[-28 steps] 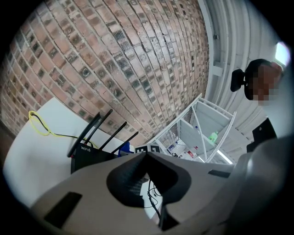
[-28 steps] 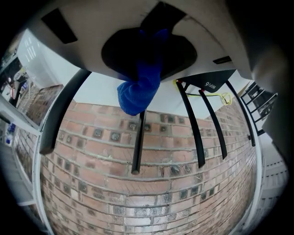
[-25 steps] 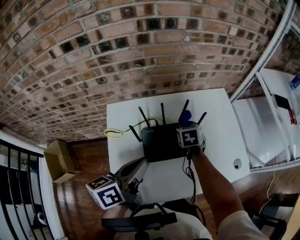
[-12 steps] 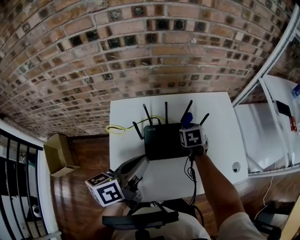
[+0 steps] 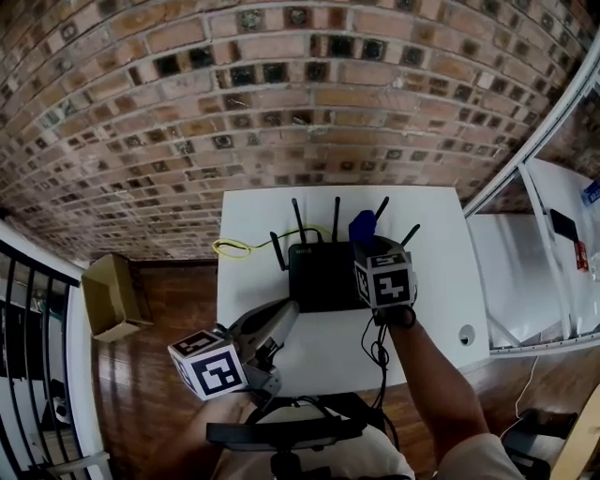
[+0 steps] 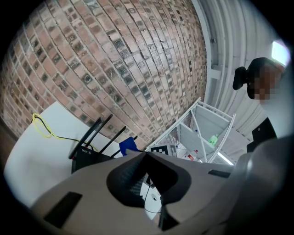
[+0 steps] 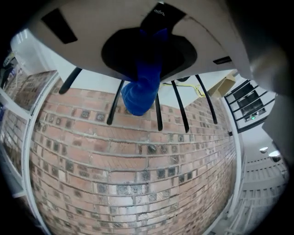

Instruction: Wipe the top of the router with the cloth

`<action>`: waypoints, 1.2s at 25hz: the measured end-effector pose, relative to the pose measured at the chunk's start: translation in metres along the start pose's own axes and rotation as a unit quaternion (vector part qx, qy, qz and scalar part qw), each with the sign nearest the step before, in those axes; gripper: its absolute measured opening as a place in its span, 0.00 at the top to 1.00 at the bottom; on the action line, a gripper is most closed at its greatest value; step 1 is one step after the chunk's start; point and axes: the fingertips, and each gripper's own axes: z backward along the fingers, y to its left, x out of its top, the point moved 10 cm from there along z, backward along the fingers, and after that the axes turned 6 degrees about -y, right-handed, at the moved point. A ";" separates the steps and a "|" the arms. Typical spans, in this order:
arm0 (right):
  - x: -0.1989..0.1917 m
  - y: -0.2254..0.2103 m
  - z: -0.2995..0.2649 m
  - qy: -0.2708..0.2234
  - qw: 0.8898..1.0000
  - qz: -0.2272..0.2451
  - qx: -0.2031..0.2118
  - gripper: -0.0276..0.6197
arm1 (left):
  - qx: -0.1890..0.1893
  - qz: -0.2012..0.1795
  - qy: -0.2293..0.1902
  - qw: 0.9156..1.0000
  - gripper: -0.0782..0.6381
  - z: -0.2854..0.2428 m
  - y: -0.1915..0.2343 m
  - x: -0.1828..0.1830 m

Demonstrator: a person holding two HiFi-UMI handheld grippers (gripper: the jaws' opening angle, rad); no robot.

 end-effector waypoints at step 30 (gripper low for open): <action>0.021 0.020 -0.051 0.014 0.989 0.141 0.039 0.79 | 0.032 0.001 -0.031 0.999 0.87 0.027 0.009 0.001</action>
